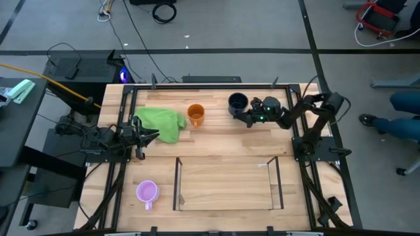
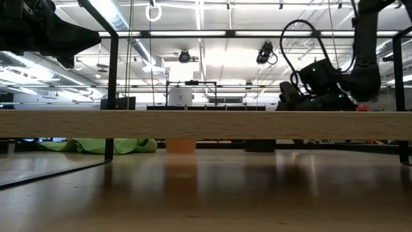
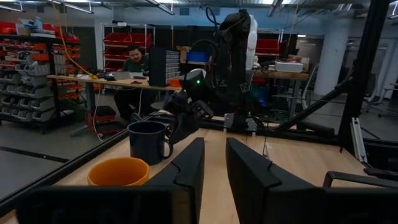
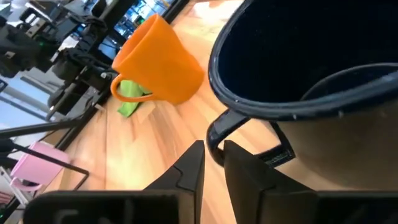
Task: Stack small to large cups/mugs on shelf
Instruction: Put the dark blue mug on the shelf
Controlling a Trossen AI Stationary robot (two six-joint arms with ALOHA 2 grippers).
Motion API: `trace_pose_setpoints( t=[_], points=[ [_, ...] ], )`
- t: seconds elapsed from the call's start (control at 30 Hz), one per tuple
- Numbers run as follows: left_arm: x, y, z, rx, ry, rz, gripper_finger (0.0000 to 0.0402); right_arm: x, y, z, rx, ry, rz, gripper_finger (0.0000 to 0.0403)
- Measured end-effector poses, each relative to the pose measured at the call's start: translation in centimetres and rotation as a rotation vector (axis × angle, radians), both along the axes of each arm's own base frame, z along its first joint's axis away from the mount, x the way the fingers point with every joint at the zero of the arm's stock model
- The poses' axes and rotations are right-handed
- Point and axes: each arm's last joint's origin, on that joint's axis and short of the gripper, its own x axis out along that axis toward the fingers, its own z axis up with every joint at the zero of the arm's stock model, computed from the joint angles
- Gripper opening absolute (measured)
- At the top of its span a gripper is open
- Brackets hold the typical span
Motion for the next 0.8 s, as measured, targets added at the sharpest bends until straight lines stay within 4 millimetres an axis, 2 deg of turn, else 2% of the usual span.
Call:
trace_pose_setpoints(
  t=[0.33,0.8],
  points=[
    [0.03,-0.01,-0.25,-0.015,0.019,-0.003,0.0076,1.15,-0.89,-0.23,0.016,-0.002,-0.014,0.0101],
    [0.03,-0.01,-0.27,-0.032,0.016,-0.004,0.0078,1.21,-1.02,-0.07,0.012,-0.014,-0.043,0.0103]
  ],
)
